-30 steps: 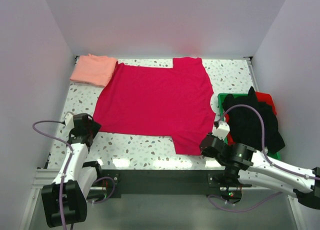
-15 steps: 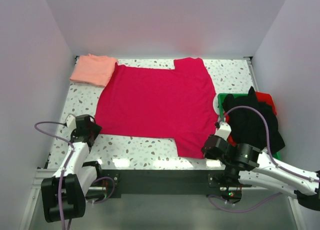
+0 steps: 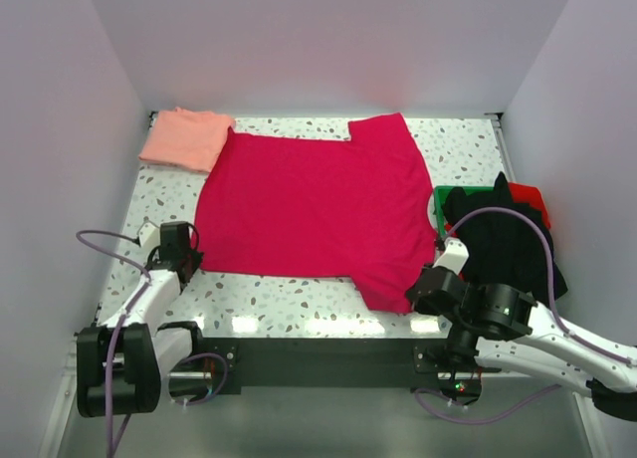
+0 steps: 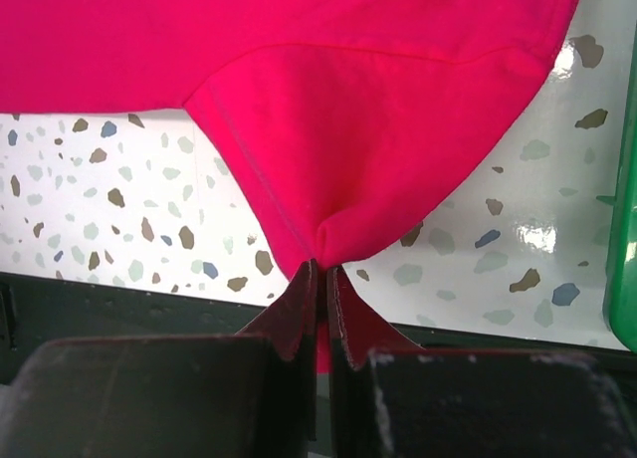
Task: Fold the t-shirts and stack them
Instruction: Fold the tshirt
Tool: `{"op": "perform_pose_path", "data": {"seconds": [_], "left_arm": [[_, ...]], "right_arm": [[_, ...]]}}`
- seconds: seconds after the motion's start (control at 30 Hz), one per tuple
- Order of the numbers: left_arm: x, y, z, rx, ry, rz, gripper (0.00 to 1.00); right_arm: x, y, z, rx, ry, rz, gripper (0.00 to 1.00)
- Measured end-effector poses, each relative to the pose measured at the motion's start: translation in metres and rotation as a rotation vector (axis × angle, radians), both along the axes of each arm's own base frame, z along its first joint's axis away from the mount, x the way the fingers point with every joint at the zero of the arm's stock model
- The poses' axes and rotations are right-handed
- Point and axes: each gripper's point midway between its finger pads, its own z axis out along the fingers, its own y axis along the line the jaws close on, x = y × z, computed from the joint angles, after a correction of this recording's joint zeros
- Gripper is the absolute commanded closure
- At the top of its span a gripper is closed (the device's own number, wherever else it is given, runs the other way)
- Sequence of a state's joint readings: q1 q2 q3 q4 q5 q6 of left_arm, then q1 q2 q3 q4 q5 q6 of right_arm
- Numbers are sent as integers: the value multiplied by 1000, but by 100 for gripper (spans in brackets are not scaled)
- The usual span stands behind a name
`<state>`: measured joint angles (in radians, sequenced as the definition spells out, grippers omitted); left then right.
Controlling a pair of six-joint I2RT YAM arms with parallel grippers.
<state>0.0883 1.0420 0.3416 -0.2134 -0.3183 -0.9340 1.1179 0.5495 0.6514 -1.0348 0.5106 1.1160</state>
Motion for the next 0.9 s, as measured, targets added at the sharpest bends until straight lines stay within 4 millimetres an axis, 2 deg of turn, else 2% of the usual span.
{"op": "perform_pose_path", "data": {"seconds": [0.03,0.23,0.33,0.5,0.67,0.77,0.9], "left_arm": [[0,0,0,1,6,-1,100],[-13,3,4,21,55,13,100],[-16,7,17,37,35,33,100],[-18,10,42,49,-28,72,100],[-21,13,48,58,-30,90,100],[-14,13,52,63,-11,78,100],[5,13,55,72,24,43,100]], "right_arm": [[0,0,1,-1,-2,1,100],[2,2,11,-3,-15,16,100],[2,5,12,-25,-6,37,100],[-2,13,4,-78,39,91,100],[-4,14,0,-112,53,116,100],[4,14,11,-139,22,109,100],[28,20,37,-218,-42,80,100]]}}
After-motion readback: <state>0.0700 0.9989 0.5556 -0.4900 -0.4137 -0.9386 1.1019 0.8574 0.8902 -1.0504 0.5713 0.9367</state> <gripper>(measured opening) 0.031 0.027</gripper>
